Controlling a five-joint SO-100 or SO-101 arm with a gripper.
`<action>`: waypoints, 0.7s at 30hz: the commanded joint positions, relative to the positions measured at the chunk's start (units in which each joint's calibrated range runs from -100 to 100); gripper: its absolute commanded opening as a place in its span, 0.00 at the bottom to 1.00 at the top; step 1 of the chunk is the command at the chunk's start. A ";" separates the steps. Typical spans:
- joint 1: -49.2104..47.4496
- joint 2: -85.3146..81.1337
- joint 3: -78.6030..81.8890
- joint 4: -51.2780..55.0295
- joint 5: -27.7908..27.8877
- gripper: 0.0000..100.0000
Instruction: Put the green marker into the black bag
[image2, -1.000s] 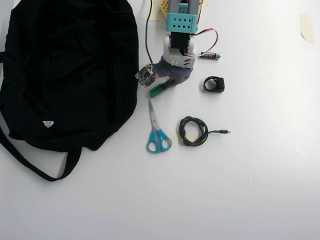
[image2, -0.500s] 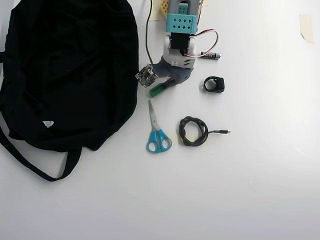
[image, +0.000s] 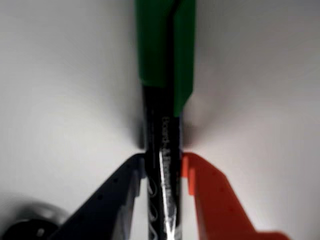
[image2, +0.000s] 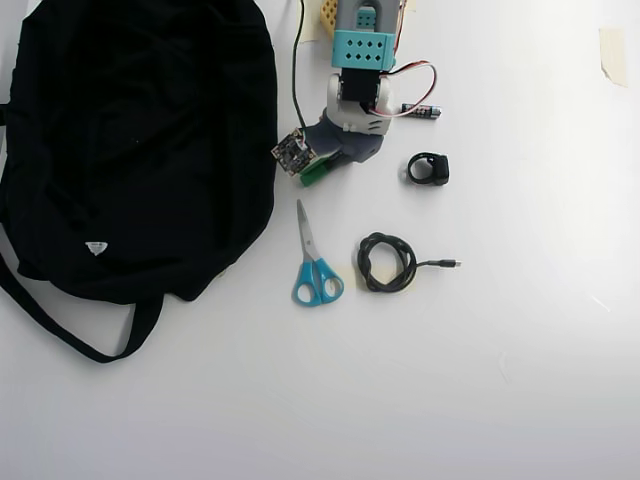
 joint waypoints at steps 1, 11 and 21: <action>-0.48 -0.87 -3.99 1.60 0.95 0.02; -0.25 -5.52 -7.40 7.55 2.99 0.02; 3.41 -14.73 -8.30 15.04 11.12 0.02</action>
